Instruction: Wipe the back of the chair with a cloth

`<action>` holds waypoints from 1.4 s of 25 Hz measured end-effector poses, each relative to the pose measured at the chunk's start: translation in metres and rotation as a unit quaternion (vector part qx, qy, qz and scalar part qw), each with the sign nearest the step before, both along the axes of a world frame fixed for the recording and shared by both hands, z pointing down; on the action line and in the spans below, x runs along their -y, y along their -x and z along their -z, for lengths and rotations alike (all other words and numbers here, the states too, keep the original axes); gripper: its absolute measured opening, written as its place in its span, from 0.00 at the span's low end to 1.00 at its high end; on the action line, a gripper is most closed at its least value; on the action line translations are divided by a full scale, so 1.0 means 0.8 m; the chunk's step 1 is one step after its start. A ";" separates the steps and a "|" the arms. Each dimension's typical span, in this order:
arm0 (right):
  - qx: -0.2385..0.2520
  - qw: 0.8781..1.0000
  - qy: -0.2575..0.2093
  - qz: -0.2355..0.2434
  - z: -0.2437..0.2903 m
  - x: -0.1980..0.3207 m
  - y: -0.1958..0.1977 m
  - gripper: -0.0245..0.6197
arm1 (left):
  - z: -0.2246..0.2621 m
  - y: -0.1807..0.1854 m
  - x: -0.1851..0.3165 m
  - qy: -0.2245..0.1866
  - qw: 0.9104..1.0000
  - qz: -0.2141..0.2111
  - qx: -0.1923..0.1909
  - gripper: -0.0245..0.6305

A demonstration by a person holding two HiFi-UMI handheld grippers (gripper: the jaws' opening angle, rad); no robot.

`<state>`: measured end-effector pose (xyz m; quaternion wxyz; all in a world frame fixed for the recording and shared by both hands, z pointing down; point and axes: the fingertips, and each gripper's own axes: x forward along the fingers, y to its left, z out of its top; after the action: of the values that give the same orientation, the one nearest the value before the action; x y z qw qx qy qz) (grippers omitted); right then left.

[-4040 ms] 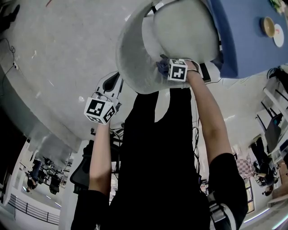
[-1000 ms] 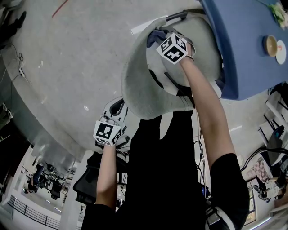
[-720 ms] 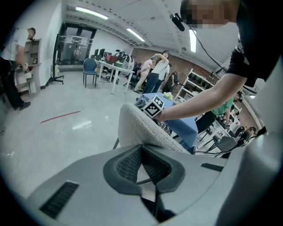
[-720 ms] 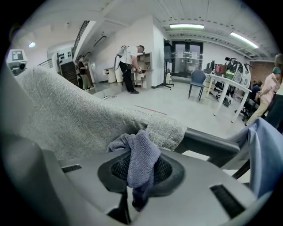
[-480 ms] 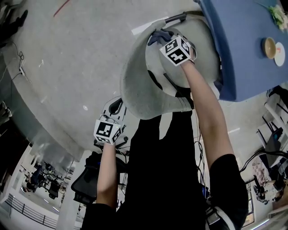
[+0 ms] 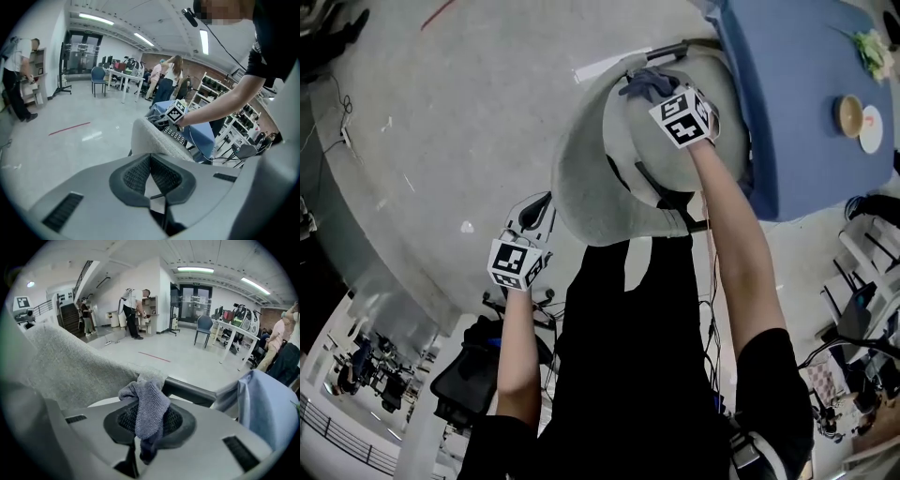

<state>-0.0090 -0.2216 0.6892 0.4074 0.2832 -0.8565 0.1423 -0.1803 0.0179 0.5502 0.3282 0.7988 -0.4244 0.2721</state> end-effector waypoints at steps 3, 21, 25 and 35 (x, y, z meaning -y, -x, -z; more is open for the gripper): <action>0.006 1.000 -0.011 0.001 0.036 0.003 -0.011 0.15 | 0.021 0.009 0.011 -0.018 1.000 0.023 0.002 0.07; 0.118 0.987 -0.067 0.090 0.334 -0.079 0.018 0.15 | 0.225 -0.027 0.020 -0.139 0.989 0.039 0.020 0.07; 0.149 0.979 -0.089 0.107 0.398 -0.099 0.013 0.15 | 0.267 -0.049 0.018 -0.171 0.984 0.046 0.020 0.07; 0.209 0.965 -0.111 0.113 0.489 -0.165 -0.003 0.15 | 0.324 -0.085 -0.003 -0.214 0.976 0.038 -0.027 0.07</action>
<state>-0.0065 -0.0899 0.2979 0.1988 0.1919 -0.9594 0.0557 -0.1119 0.0200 0.2907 0.1712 0.8405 -0.4943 0.1410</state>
